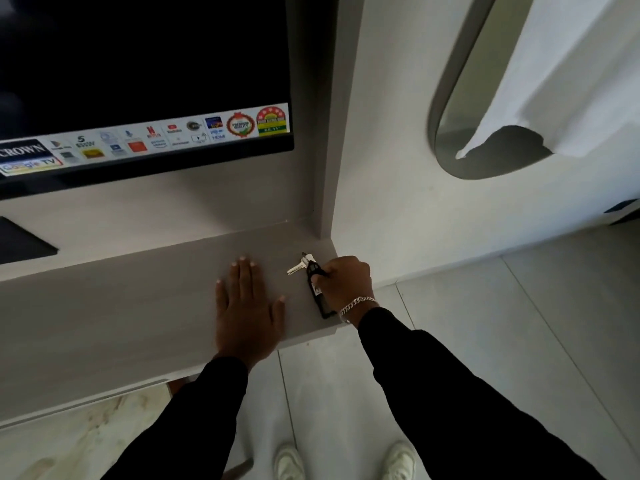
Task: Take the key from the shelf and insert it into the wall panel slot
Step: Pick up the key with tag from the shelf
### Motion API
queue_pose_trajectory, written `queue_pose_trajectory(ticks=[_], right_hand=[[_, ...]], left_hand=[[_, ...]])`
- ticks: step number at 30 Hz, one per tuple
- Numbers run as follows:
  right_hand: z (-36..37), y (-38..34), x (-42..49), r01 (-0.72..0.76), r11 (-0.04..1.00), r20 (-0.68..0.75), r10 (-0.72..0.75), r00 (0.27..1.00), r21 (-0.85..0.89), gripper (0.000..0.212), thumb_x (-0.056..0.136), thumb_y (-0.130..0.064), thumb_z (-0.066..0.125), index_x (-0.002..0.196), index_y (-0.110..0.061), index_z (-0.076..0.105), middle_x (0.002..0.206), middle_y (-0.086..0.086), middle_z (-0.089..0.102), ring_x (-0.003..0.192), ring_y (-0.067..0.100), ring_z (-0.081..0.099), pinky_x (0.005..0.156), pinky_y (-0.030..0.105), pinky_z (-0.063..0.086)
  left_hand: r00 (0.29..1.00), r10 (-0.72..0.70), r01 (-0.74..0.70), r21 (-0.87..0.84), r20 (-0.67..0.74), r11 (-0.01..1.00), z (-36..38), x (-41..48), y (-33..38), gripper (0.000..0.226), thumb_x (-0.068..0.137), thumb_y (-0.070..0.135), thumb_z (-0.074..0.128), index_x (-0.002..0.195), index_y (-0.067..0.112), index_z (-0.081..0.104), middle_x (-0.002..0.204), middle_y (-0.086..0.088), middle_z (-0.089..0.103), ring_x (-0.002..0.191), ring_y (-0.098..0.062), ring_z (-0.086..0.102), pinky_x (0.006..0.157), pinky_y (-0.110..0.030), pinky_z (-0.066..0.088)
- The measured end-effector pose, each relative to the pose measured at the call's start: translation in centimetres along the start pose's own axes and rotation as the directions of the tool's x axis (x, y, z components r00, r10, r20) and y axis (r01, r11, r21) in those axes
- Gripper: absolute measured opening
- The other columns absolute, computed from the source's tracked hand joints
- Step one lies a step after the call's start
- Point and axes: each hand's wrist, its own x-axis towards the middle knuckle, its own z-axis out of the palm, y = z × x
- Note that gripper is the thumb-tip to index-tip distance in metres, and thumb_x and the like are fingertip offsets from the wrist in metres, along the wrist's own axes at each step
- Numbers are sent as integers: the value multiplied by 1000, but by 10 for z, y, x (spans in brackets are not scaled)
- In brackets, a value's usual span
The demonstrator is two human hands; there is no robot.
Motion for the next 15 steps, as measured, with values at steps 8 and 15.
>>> queue_pose_trajectory(ticks=[8,15], right_hand=[[-40,5,-24,-149,859,28,156,987,490,19,69,-27,79,69,-8,77,62,7,68,44,11,60,58,29,60],[-106,36,-64,-188,570,98,185,978,800,9,79,-7,74,71,-9,74,67,11,72,53,15,64,54,23,58]], left_hand=[[1000,-1,5,-140,24,990,-14,0,7,90,87,58,18,151,-4,28,163,-25,25,153,-41,20,123,-61,19],[988,137,-151,-297,-69,943,-40,-5,56,106,89,75,0,150,-6,31,162,-25,26,152,-43,21,121,-61,26]])
